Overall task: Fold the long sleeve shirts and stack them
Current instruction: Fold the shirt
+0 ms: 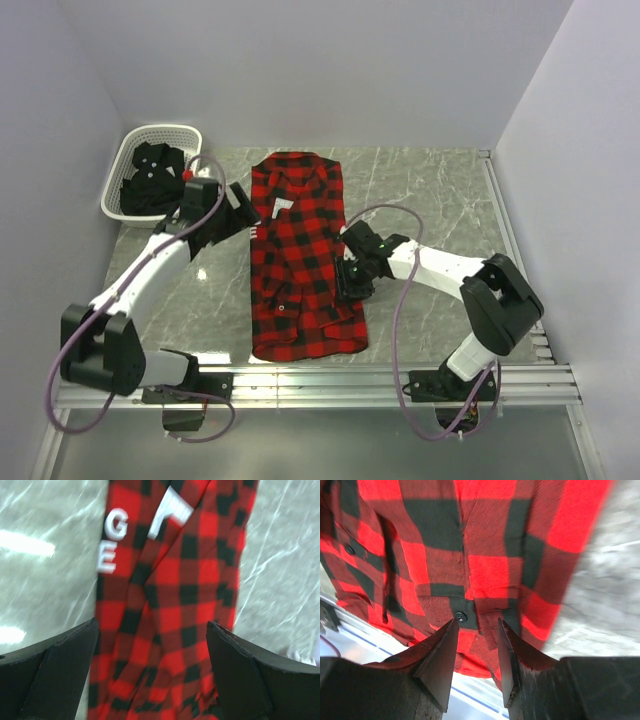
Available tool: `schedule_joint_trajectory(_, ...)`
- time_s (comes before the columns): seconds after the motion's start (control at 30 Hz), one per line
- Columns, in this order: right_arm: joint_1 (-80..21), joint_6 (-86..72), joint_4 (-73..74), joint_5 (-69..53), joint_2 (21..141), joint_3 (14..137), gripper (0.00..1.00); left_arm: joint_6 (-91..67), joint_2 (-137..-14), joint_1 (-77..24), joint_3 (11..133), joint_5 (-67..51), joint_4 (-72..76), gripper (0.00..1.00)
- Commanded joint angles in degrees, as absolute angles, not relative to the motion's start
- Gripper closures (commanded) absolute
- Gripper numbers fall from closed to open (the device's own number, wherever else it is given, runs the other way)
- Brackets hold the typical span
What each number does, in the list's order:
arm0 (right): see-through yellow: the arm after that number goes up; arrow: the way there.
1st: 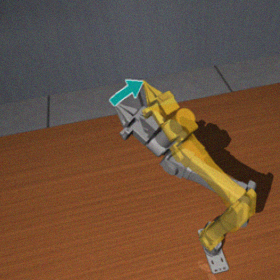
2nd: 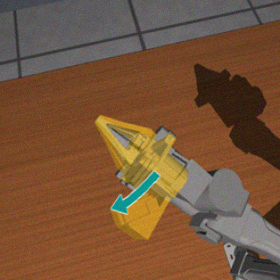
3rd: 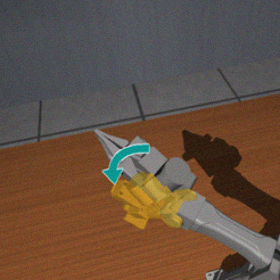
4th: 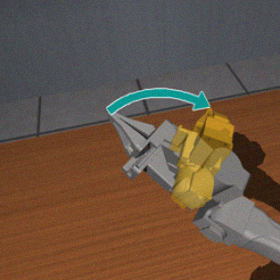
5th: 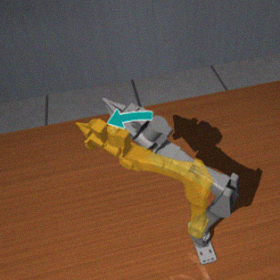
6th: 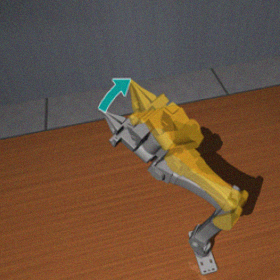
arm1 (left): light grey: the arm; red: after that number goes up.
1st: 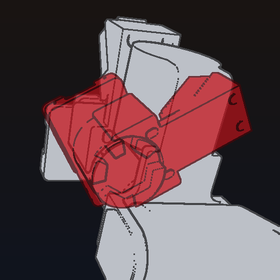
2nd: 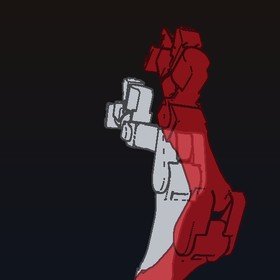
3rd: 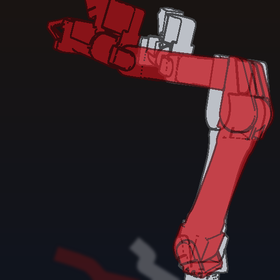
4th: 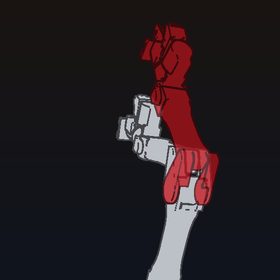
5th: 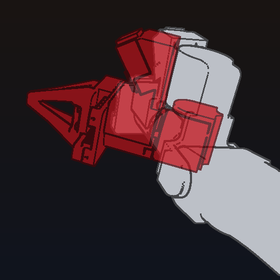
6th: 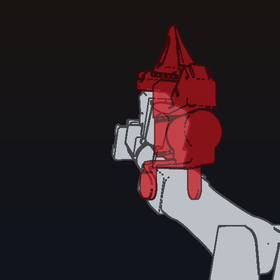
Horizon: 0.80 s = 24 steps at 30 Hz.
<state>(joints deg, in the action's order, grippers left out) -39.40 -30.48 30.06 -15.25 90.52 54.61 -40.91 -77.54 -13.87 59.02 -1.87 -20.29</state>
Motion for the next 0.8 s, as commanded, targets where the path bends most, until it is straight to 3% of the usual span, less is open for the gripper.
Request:
schedule_joint_trajectory(0.0,-41.13,-31.46,29.79,-17.49,92.89,54.32,0.55,-38.24,-70.41,-14.15,54.69,-2.11,-20.92,0.05)
schedule_joint_trajectory(0.47,-48.60,-29.89,31.28,-21.45,96.68,54.67,0.54,-41.57,-59.77,-14.41,41.49,-7.82,-24.96,0.05)
schedule_joint_trajectory(0.77,-41.32,-26.98,31.47,-6.79,86.49,60.90,0.54,-40.87,-60.55,-14.50,38.76,-9.32,-26.19,0.04)
